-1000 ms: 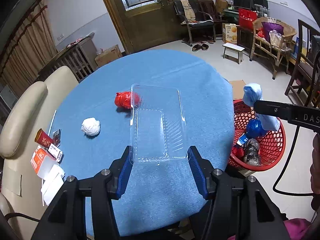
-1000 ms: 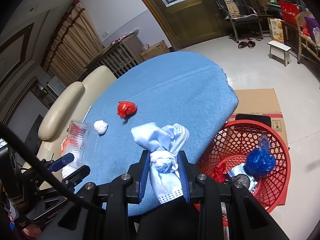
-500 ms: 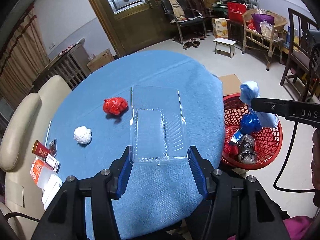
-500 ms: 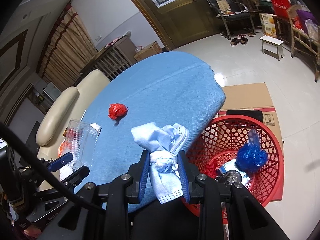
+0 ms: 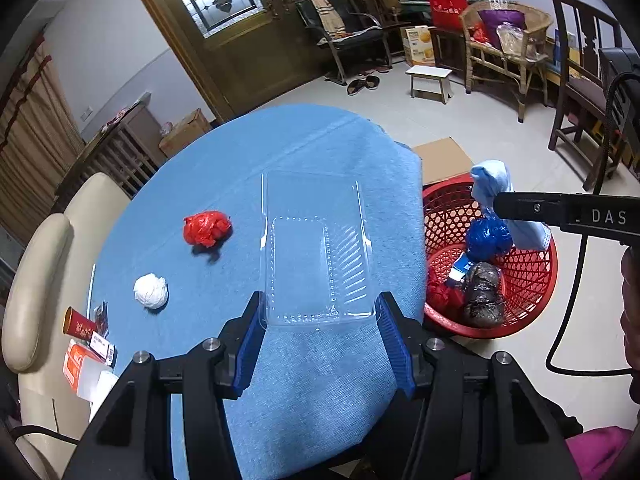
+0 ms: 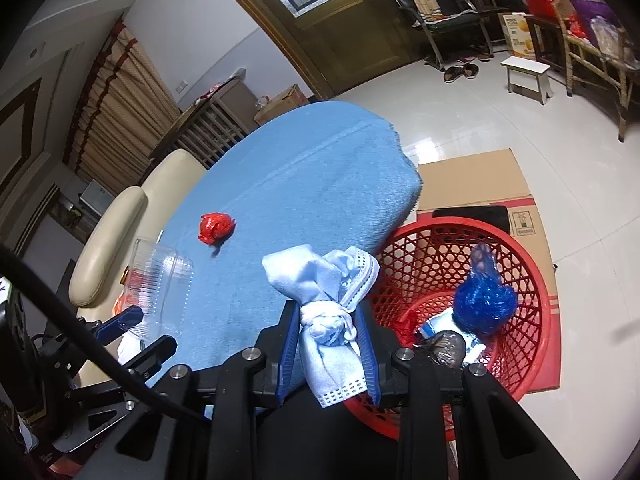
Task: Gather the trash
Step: 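Carry the clear tray with the left tool while the right tool carries the cloth to the red basket, then open both tools to drop the tray and cloth into the red basket, then move both open tools back over the red bag and white tissue ball, then grasp the white tissue ball with the left tool while the right tool grasps the red bag, then carry the tissue ball with the left tool while the right tool carries the red bag to the basket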
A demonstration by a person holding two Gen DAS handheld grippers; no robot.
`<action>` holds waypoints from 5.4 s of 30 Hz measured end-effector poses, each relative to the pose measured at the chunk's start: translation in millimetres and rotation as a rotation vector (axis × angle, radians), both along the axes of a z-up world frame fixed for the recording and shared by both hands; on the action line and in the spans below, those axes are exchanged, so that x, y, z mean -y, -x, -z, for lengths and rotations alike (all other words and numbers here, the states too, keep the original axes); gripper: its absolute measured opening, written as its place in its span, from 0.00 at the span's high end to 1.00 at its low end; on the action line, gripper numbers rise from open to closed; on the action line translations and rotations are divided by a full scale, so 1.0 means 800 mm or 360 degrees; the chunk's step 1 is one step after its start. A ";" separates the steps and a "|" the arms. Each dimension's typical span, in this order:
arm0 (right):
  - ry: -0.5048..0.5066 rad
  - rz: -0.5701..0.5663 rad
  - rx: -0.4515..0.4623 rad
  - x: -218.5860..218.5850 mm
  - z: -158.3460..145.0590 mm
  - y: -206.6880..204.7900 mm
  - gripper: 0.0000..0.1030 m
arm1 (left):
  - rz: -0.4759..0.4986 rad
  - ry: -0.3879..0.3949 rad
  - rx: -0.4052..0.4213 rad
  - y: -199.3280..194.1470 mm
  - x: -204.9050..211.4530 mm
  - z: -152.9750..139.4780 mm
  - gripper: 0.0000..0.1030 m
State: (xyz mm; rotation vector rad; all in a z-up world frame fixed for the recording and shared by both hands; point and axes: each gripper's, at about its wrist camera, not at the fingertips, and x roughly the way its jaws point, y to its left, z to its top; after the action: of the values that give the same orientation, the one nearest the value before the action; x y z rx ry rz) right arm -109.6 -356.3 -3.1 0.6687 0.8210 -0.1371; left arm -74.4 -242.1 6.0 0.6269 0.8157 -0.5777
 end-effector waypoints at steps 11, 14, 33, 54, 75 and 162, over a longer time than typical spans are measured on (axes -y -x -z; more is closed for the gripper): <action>-0.0044 0.0097 -0.0022 0.030 0.017 0.019 0.69 | 0.0102 -0.0068 0.0009 0.009 0.037 0.008 0.44; -0.0068 0.0129 -0.0029 0.040 0.024 0.027 0.69 | 0.0143 -0.0087 0.0017 0.013 0.051 0.010 0.44; -0.0195 0.0285 -0.0052 0.085 0.047 0.055 0.69 | 0.0333 -0.0175 0.0004 0.038 0.114 0.032 0.44; -0.0294 0.0343 -0.0043 0.096 0.055 0.060 0.38 | 0.0358 -0.0124 -0.0065 0.036 0.117 0.034 0.43; -0.0206 0.0233 -0.0064 0.067 0.039 0.033 0.38 | -0.0249 0.0063 -0.0128 -0.063 -0.039 0.024 0.43; 0.0154 -0.0671 -0.0136 -0.188 0.030 -0.310 0.52 | -0.0778 0.0373 -0.0292 -0.271 -0.209 0.049 0.69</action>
State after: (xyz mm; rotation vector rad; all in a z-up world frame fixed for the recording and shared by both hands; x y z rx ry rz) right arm 138.4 -205.9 -26.8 0.3895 1.0138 0.1766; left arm 142.2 -74.7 -33.2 0.1471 1.0150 -0.2772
